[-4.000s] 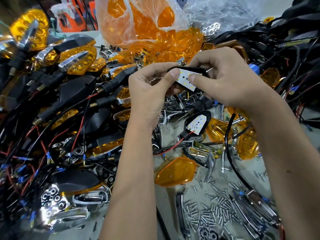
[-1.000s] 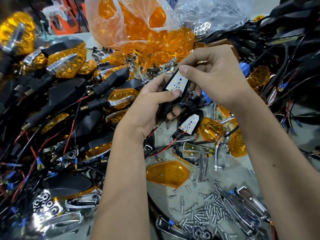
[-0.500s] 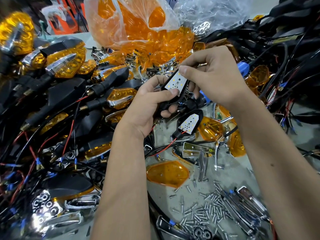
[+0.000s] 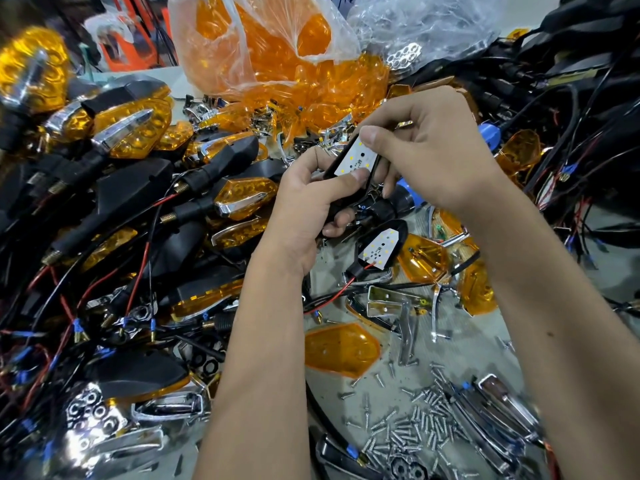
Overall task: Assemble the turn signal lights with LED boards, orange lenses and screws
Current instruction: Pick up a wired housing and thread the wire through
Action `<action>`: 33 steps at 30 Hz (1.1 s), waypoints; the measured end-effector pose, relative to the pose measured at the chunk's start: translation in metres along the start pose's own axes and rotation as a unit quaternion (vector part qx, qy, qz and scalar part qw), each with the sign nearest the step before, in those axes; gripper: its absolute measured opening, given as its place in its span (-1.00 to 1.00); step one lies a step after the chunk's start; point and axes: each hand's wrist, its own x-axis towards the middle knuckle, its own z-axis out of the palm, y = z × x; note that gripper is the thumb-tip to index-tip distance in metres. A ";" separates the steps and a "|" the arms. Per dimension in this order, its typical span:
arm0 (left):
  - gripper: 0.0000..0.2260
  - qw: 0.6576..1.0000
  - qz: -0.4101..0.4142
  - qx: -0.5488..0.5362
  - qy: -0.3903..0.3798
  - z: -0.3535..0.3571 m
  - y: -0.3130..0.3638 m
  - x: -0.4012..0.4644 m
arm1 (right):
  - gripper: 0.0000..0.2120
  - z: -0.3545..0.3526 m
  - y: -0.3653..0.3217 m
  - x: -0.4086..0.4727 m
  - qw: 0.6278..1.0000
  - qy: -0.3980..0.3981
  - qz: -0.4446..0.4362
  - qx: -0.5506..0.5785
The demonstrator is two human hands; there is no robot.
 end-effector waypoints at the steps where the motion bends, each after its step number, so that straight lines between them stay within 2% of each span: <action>1: -0.73 1.000 0.000 -0.003 -0.001 0.000 0.000 0.000 | -0.86 0.000 -0.001 0.000 1.000 0.002 -0.001 0.001; 10: -0.75 1.000 0.019 -0.013 -0.020 0.002 0.002 -0.002 | -0.88 0.000 -0.003 -0.001 0.999 0.027 -0.010 0.033; 33: -0.81 0.999 0.044 0.004 -0.030 0.002 0.005 -0.005 | -0.91 -0.004 -0.002 0.000 0.998 0.017 0.001 0.056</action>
